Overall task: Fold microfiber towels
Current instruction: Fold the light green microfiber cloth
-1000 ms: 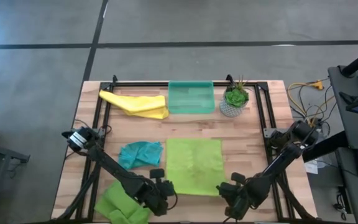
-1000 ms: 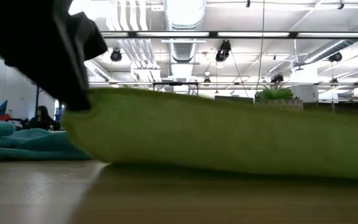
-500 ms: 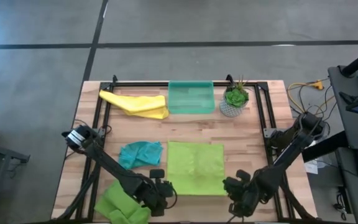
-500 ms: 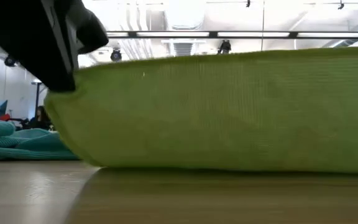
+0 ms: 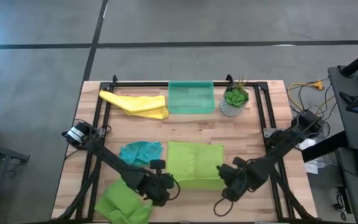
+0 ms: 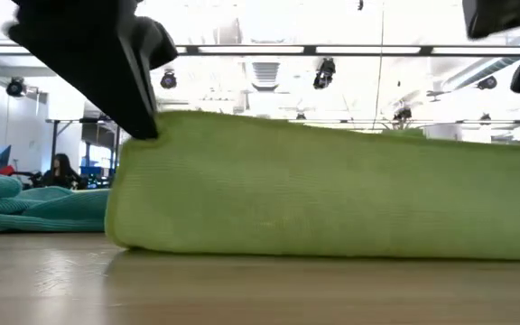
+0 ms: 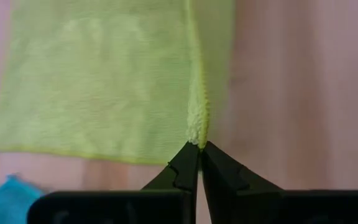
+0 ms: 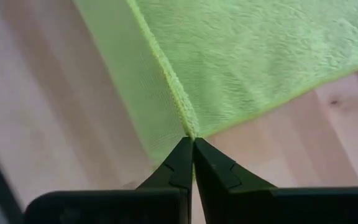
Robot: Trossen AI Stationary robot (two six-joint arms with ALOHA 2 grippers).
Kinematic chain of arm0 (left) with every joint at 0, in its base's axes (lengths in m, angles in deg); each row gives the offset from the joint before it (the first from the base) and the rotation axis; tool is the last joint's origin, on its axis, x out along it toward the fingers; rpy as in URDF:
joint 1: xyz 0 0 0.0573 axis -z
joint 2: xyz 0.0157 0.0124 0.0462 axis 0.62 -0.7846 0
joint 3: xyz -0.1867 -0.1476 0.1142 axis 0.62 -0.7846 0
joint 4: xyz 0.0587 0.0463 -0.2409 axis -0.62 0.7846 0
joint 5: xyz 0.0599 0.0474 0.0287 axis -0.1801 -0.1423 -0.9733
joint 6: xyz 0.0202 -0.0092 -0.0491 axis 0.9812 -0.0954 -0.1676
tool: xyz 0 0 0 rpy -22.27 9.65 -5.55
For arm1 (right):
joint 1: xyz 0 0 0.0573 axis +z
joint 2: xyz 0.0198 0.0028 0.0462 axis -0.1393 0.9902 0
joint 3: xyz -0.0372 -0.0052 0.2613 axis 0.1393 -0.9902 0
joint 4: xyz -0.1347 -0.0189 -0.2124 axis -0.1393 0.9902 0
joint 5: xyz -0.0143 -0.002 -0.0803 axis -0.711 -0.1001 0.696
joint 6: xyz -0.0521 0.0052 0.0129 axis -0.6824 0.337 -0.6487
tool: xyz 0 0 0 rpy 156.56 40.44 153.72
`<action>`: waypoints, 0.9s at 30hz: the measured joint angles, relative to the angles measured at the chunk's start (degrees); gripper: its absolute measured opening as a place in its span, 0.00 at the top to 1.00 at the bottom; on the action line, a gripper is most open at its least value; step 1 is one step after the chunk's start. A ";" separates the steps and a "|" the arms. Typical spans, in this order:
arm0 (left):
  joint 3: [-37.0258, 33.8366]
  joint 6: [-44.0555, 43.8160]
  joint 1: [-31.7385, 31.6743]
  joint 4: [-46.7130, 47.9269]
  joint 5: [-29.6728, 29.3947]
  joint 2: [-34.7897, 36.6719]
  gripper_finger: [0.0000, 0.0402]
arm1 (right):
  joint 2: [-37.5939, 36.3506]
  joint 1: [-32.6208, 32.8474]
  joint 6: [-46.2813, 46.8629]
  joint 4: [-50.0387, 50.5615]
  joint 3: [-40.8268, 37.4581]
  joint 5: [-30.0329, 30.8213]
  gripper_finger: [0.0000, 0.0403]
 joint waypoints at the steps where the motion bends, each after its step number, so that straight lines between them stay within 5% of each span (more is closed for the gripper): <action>1: 0.00 -0.03 -0.53 0.72 -0.37 0.02 1.00 | 0.00 -0.43 -0.21 -0.02 -0.57 0.00 0.98; 27: -4.57 6.12 -13.80 3.17 -1.22 0.00 1.00 | -10.43 -12.11 -9.36 -7.43 -14.99 1.70 0.98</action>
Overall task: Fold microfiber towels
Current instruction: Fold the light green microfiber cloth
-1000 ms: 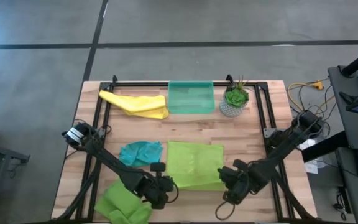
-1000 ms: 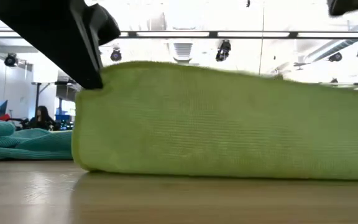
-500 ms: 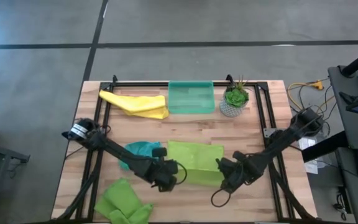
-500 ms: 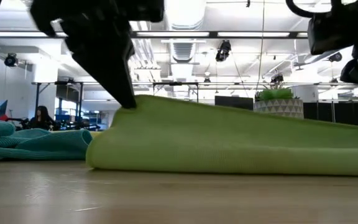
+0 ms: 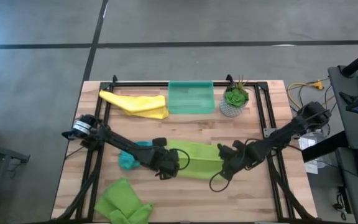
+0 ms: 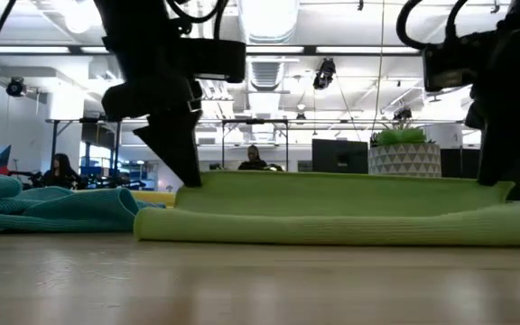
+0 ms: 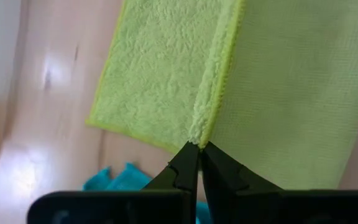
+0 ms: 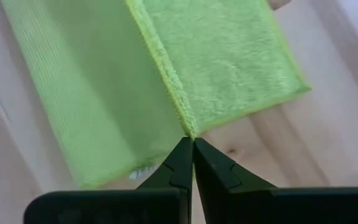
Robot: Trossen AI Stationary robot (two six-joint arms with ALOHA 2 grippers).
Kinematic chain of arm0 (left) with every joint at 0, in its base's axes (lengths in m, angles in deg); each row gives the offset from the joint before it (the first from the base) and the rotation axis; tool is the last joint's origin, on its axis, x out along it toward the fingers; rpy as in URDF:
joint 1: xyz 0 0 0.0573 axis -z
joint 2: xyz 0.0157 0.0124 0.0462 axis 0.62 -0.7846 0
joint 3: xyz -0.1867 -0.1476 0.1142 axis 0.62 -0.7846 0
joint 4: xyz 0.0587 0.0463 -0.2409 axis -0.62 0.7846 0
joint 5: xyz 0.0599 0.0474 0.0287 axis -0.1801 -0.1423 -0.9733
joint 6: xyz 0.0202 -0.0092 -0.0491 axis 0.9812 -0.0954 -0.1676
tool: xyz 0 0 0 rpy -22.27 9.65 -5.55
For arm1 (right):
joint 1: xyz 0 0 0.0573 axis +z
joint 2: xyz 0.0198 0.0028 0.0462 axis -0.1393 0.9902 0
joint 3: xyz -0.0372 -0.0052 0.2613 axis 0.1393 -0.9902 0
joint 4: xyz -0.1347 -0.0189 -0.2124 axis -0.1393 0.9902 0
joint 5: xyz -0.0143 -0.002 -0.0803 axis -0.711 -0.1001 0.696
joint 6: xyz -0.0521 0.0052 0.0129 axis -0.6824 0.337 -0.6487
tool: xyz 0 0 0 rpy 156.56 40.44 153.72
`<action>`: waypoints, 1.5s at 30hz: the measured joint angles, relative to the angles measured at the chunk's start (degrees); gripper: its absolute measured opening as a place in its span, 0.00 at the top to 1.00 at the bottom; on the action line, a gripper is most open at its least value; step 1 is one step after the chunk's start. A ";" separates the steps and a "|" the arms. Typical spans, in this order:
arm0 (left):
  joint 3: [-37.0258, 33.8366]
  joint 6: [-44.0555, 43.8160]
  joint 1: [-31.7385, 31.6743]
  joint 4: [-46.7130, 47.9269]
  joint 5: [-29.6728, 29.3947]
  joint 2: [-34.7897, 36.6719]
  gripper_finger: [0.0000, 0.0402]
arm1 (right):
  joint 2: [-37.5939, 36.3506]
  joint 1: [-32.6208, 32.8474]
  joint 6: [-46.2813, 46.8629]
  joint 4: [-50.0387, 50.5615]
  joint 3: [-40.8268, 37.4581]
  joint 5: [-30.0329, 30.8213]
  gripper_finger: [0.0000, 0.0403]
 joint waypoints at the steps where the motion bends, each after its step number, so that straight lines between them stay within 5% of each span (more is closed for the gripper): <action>1: 0.03 1.17 -0.31 0.07 0.02 0.00 1.00 | -0.75 -0.51 0.00 -0.53 -0.64 -0.04 0.98; 27: 0.11 10.47 -9.55 -0.43 0.13 0.72 1.00 | -2.51 -10.77 -5.37 -0.64 -1.58 -0.64 0.98; 45: -3.51 10.17 -9.00 -2.64 -5.20 3.55 1.00 | -2.55 -11.57 -5.12 -0.46 -1.10 -0.02 0.98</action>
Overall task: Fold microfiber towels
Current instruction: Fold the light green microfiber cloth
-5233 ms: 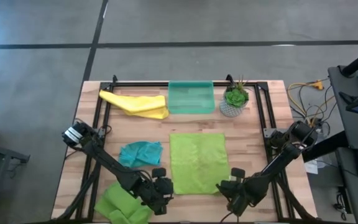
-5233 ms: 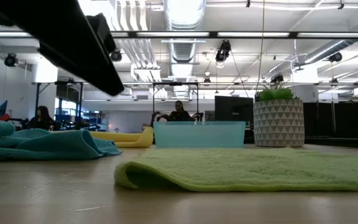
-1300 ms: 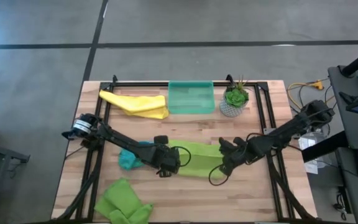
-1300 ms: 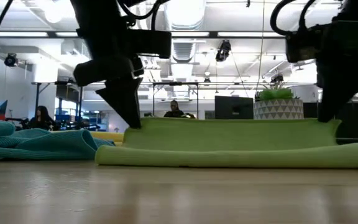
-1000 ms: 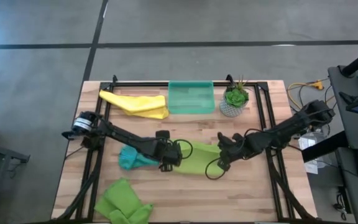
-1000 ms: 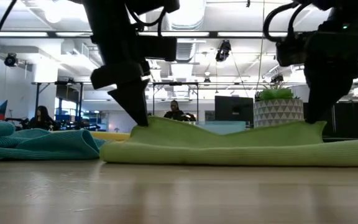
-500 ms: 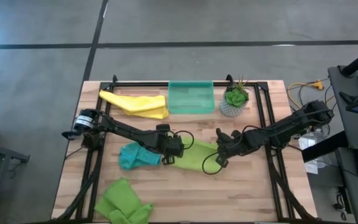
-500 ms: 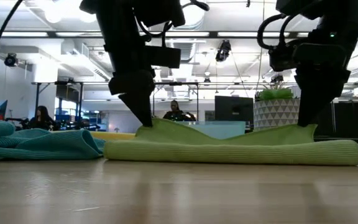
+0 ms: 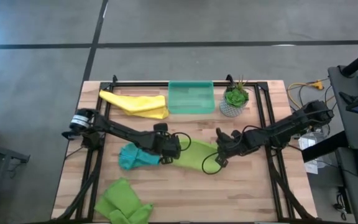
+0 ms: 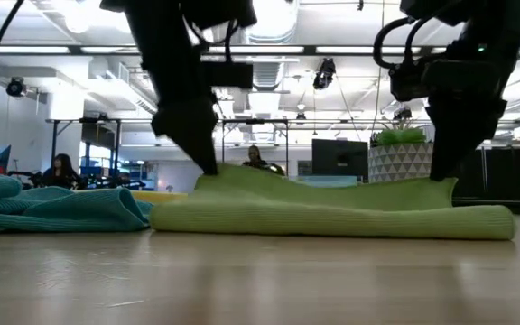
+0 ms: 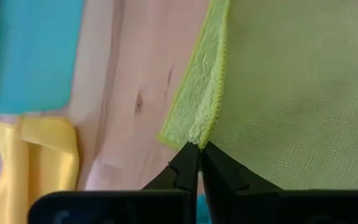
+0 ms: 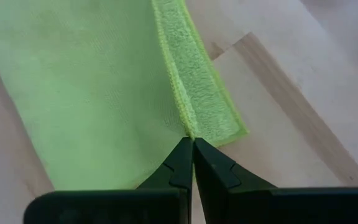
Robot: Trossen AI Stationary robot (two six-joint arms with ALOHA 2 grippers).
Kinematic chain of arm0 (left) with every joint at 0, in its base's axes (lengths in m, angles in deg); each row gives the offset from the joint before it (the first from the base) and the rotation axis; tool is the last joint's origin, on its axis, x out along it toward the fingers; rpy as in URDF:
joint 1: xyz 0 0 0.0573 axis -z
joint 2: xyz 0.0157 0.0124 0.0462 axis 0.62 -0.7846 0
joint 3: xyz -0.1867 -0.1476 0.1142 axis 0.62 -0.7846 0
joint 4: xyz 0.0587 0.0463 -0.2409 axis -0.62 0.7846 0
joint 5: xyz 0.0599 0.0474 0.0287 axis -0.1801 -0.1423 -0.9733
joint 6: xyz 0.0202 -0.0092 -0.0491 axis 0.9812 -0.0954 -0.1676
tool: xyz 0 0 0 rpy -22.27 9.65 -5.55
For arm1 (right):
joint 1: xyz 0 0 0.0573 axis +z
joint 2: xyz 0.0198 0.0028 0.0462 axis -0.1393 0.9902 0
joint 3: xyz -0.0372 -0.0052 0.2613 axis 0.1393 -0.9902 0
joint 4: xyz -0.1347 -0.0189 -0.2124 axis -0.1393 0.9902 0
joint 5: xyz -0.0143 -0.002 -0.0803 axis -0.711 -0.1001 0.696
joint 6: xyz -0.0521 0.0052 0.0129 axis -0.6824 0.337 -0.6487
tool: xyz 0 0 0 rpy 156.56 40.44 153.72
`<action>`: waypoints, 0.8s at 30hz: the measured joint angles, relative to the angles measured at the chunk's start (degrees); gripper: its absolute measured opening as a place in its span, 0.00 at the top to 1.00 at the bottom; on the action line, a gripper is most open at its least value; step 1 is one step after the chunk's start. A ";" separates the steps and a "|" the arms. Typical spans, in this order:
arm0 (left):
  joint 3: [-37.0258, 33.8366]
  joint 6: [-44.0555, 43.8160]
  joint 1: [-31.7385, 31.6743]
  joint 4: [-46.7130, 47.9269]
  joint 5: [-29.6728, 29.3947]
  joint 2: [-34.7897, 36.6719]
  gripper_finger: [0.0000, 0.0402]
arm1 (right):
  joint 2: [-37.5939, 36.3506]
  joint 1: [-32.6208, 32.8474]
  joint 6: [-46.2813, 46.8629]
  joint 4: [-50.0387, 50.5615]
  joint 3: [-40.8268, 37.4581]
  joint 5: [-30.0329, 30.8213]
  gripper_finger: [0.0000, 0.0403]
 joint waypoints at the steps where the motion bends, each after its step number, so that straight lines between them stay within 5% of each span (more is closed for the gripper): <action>1: -0.84 -0.12 -0.33 -0.67 0.26 -0.01 1.00 | 0.04 -0.28 -0.11 0.04 -0.02 0.04 0.98; 12: -4.67 -0.20 -1.52 -2.11 -0.01 0.16 0.98 | 0.04 -3.46 1.00 1.16 -0.04 -0.06 0.97; 24: -4.77 -1.21 -4.59 -2.32 -3.15 5.21 0.61 | -2.79 -4.13 2.17 4.35 -0.13 4.36 0.75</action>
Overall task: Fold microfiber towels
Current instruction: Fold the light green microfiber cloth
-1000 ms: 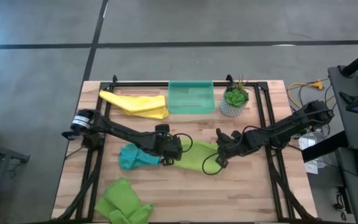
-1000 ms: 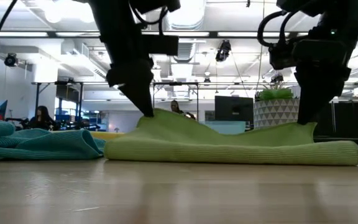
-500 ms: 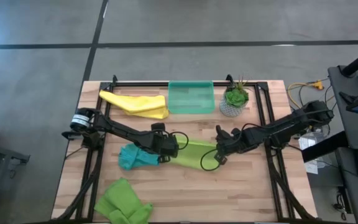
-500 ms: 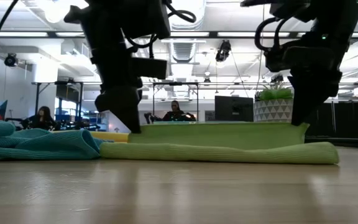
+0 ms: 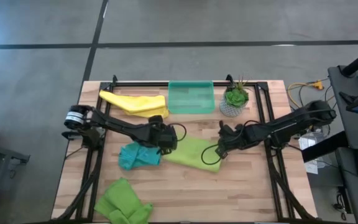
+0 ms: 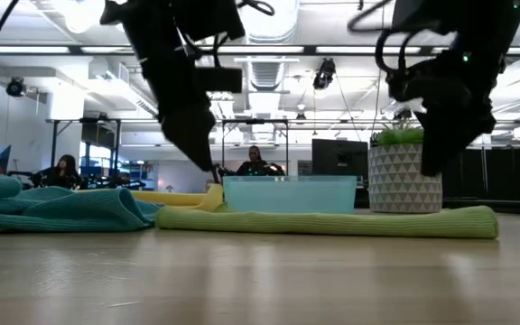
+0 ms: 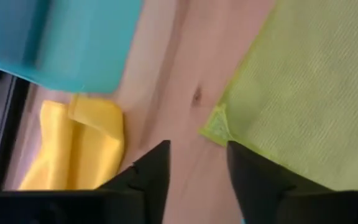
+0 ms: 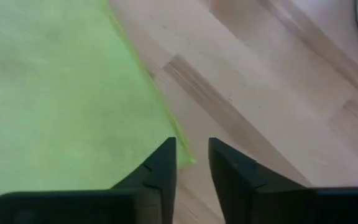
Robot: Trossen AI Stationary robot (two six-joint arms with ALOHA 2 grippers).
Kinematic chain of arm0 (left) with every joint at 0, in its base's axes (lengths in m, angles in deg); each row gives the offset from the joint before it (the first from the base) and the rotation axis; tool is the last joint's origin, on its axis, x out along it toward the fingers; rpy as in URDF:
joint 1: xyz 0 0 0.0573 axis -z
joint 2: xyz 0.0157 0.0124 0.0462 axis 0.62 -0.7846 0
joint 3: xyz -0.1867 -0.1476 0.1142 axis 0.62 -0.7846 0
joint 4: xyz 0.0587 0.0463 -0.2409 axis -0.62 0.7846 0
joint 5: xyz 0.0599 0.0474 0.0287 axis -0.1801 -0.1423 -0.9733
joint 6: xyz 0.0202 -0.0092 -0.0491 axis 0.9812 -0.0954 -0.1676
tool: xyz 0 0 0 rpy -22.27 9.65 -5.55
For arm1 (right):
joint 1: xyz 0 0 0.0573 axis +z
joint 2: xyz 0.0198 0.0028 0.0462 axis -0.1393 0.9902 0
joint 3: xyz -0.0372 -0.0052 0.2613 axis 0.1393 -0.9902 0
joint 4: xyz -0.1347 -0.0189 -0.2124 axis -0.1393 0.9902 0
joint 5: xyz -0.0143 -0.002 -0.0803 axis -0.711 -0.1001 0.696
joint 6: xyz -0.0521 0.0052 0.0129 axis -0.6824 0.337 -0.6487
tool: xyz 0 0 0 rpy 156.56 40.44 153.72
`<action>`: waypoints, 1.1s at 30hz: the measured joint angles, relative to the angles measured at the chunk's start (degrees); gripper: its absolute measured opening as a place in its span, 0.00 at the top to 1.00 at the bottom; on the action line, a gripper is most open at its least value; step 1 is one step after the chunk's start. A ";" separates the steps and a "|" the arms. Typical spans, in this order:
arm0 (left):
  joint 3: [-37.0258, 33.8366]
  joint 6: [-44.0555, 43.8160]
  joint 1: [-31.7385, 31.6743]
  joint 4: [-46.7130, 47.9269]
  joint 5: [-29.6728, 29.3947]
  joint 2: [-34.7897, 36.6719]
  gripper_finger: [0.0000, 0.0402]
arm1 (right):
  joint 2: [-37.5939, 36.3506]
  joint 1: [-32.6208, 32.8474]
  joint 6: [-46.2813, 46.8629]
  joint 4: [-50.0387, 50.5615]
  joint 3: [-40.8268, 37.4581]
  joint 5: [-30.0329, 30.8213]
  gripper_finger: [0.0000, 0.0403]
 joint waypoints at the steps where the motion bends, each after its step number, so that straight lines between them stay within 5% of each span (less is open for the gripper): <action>1: 0.00 -1.28 -0.52 0.06 2.18 0.81 0.59 | -0.82 0.43 -0.84 -1.68 0.00 -0.01 0.73; 8: -5.52 0.10 -2.27 -14.32 21.26 4.18 0.57 | -3.50 6.33 -6.38 -17.82 -0.70 0.14 0.61; 17: -13.76 9.72 -2.26 -23.54 22.96 3.98 0.70 | 8.21 10.45 -7.95 -23.23 -0.98 0.40 0.59; 26: -15.06 0.24 -0.87 -22.53 26.94 3.88 0.88 | 18.43 11.69 -6.52 -29.59 1.23 -6.36 0.66; 33: -15.17 -6.37 -0.38 -20.46 26.78 7.75 0.99 | 19.35 13.98 -4.66 -27.59 1.88 -8.42 0.67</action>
